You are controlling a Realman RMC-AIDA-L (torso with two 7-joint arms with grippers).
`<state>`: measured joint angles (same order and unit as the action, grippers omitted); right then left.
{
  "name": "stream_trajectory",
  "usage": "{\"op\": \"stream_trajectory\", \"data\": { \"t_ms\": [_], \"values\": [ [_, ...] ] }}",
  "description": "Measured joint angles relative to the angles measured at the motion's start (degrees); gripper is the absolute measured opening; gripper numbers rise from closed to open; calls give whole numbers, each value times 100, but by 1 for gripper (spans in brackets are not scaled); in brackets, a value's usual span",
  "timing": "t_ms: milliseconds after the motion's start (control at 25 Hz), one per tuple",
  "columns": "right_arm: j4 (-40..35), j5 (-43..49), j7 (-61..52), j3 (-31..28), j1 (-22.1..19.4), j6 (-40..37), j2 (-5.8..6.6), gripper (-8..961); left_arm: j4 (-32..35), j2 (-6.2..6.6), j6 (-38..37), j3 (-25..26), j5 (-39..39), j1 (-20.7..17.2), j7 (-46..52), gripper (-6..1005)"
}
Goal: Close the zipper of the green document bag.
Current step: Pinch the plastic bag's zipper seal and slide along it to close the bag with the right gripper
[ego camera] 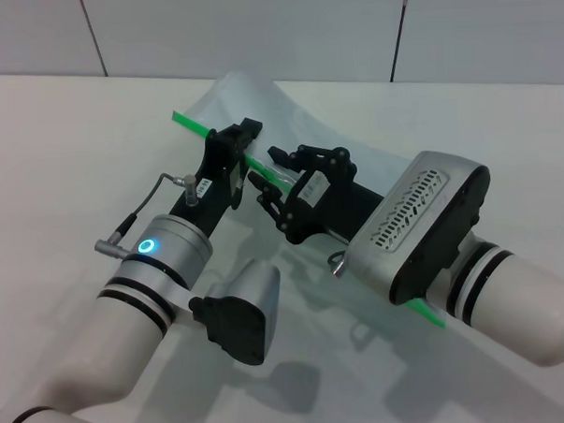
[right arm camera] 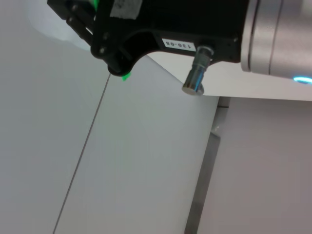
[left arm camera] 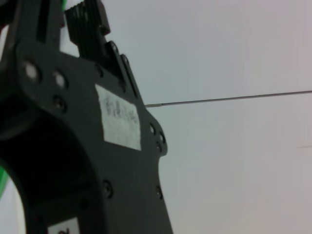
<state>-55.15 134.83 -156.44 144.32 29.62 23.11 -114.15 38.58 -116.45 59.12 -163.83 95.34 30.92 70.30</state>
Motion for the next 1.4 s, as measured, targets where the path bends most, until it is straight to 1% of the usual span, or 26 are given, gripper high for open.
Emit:
{"op": "stream_trajectory", "data": {
  "t_ms": [480, 680, 1120, 1320, 1400],
  "values": [
    [94, 14, -1, 0, 0, 37, -29, 232, 0, 0, 18, 0, 13, 1, 1, 65],
    [132, 23, -1, 0, 0, 59, -28, 159, 0, 0, 21, 0, 13, 1, 1, 65],
    [141, 35, 4, 26, 0, 83, -28, 121, 0, 0, 14, 0, 11, -3, 1, 64],
    [141, 35, 7, 35, 0, 84, -28, 80, 0, 0, -9, 0, 10, -5, 27, 64],
    [144, 35, 8, 35, 0, 86, -28, 80, 0, 0, -14, 0, 10, -6, 48, 64]
  ]
}}
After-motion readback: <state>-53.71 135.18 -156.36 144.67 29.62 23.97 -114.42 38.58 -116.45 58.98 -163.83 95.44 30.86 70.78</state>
